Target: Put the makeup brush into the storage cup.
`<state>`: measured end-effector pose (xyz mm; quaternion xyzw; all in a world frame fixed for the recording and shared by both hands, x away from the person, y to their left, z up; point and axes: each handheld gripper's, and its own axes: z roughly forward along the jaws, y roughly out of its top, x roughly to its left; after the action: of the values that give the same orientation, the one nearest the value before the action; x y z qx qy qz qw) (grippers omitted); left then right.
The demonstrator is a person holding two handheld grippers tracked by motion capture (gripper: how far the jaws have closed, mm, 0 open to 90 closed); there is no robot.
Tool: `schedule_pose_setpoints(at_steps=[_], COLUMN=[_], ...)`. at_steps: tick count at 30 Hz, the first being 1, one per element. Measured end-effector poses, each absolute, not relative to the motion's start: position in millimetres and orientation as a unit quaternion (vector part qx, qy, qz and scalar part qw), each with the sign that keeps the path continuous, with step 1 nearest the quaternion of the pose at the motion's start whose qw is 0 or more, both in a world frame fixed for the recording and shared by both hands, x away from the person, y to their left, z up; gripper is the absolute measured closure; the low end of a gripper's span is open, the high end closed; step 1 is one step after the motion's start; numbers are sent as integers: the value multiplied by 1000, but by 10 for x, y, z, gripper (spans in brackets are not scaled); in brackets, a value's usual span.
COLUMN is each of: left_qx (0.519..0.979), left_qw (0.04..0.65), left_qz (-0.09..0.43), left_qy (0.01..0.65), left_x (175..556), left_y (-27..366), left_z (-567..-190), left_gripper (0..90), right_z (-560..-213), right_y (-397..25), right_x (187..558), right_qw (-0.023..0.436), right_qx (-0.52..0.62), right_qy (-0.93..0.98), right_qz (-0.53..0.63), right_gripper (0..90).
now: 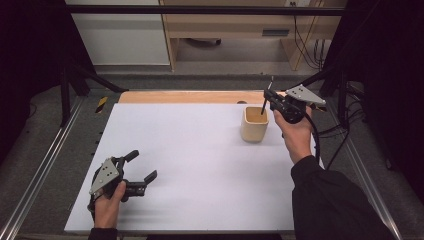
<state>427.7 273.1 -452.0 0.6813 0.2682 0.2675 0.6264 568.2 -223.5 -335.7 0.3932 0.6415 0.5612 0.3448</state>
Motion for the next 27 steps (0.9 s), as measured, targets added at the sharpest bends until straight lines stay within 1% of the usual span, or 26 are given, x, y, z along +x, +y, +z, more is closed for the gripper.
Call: schedule_pose_setpoints(at_steps=[17,27], left_qx=[684,683], left_qw=[624,625], left_qz=[267,267], left_qy=[267,267], left_x=[4275,4276], left_y=[2729,2730], left_z=[-4520,-4519], left_gripper=[36,36], right_z=[-3441,-3563], right_y=[-2188,-2210], right_x=[5729,5761], right_qw=[344,340], right_qx=[395,402], right_qy=[645,648], right_qz=[556,550], right_gripper=[837,837])
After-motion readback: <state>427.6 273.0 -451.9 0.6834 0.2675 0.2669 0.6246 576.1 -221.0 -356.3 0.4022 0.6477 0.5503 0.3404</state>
